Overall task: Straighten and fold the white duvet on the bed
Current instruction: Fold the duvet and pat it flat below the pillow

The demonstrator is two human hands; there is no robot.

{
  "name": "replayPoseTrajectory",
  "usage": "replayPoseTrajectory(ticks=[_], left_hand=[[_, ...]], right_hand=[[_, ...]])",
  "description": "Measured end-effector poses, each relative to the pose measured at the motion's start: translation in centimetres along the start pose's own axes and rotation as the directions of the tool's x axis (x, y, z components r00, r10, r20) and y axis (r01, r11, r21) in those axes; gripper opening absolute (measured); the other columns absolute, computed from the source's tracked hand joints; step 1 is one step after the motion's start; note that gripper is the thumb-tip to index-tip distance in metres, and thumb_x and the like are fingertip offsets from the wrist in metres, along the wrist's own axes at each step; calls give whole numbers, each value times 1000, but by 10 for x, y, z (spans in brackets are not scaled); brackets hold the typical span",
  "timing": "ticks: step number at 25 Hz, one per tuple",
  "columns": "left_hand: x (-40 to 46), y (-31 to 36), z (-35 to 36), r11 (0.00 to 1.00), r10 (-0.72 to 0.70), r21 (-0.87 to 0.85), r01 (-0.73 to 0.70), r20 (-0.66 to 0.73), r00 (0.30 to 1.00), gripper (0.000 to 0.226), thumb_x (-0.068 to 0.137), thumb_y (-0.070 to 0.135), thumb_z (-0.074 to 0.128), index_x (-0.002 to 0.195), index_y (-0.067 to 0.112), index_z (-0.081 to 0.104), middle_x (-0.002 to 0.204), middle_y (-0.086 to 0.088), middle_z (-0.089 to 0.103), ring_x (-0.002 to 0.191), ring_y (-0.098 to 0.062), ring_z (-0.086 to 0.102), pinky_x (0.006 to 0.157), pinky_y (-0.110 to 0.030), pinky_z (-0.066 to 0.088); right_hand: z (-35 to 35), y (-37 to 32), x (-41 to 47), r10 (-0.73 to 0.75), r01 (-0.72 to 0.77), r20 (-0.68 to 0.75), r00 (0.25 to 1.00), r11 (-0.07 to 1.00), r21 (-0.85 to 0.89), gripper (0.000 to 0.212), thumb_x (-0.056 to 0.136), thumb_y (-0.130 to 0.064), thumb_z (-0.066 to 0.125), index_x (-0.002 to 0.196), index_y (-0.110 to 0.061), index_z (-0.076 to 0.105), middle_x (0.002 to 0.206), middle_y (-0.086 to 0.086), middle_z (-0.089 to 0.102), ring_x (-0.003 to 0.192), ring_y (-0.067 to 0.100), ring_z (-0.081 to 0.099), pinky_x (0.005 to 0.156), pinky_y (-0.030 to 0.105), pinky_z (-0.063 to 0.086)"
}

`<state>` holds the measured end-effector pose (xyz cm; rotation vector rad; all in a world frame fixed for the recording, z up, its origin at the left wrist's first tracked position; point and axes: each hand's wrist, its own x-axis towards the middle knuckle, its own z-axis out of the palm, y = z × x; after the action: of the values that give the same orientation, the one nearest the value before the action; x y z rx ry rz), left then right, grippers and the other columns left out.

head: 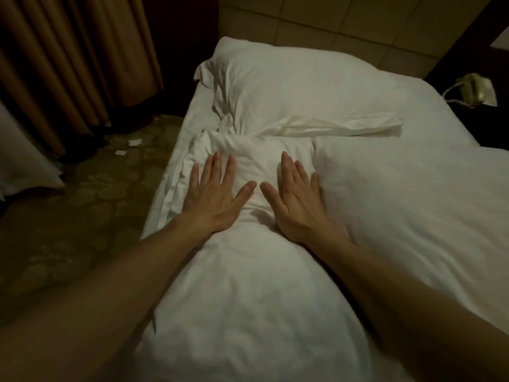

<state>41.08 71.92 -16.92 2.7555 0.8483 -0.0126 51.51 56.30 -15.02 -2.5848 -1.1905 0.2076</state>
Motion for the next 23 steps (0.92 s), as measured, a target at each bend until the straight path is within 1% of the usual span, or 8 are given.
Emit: replayPoseTrajectory(ticks=[3, 5, 7, 10, 16, 18, 20, 23], left_hand=[[-26, 42, -45, 989, 140, -58, -139, 6, 990, 90, 81, 76, -8, 154, 24, -20, 164, -6, -17, 151, -20, -16, 121, -46, -10], [-61, 84, -48, 953, 288, -88, -289, -24, 957, 92, 78, 74, -16, 156, 25, -15, 165, -2, -15, 151, -18, -15, 122, -47, -8], [-85, 98, -32, 947, 281, -146, -287, -60, 958, 89, 80, 71, -14, 155, 23, -14, 166, 0, -7, 151, -14, -9, 122, -43, -9], [-90, 79, 2, 962, 224, -128, -240, -129, 966, 93, 84, 70, -4, 157, 13, -3, 165, -4, 9, 152, -15, 5, 123, -40, -5], [-101, 63, 30, 966, 252, -36, -257, -104, 962, 98, 88, 75, -7, 156, 6, 11, 162, -10, 21, 150, -20, 18, 123, -44, 5], [-100, 73, 21, 974, 227, 4, -227, -66, 972, 97, 87, 75, -5, 157, 10, 11, 164, -9, 15, 151, -21, 15, 122, -46, 3], [-89, 100, 4, 973, 227, 51, -225, -40, 973, 99, 80, 75, -7, 158, 16, 1, 166, -6, -5, 152, -19, 0, 121, -49, -5], [-54, 176, -23, 935, 336, -103, -339, -50, 941, 102, 77, 79, -16, 158, 20, 2, 166, -1, -5, 152, -15, -7, 122, -47, -3]], right_hand=[[-53, 7, -48, -5, 3, -58, 998, 1000, -27, 99, 84, -81, -3, 160, -18, -7, 169, 0, -5, 155, 15, -7, 125, 36, -7], [-84, 24, -77, 3, -21, -124, 992, 989, -148, 100, 85, -81, -8, 161, -16, -4, 169, 1, -1, 155, 17, -6, 126, 41, -6], [-102, 51, -98, 63, -98, -142, 988, 963, -253, 96, 88, -79, -4, 161, -17, -3, 169, 0, 1, 155, 19, -6, 124, 49, -11], [-101, 92, -120, 170, -201, -141, 975, 948, -248, 99, 87, -81, -7, 162, -17, -3, 169, -2, 2, 156, 20, -1, 123, 55, -7], [-36, 103, -148, 201, -204, -92, 975, 979, -19, 111, 79, -89, -5, 161, -14, 0, 169, 1, 9, 154, 21, 12, 125, 50, 0], [-39, 107, -150, 218, -215, -95, 971, 976, 45, 108, 80, -89, -3, 161, -17, -4, 169, 0, 7, 154, 20, 12, 125, 49, 2], [-62, 113, -147, 213, -209, -116, 970, 977, 50, 98, 85, -84, 0, 160, -22, -10, 169, 0, 2, 154, 19, 12, 125, 47, 8], [-108, 143, -143, 244, -271, -242, 939, 959, -84, 92, 90, -79, 0, 161, -21, -4, 169, 6, 5, 154, 25, 11, 125, 51, 9]])
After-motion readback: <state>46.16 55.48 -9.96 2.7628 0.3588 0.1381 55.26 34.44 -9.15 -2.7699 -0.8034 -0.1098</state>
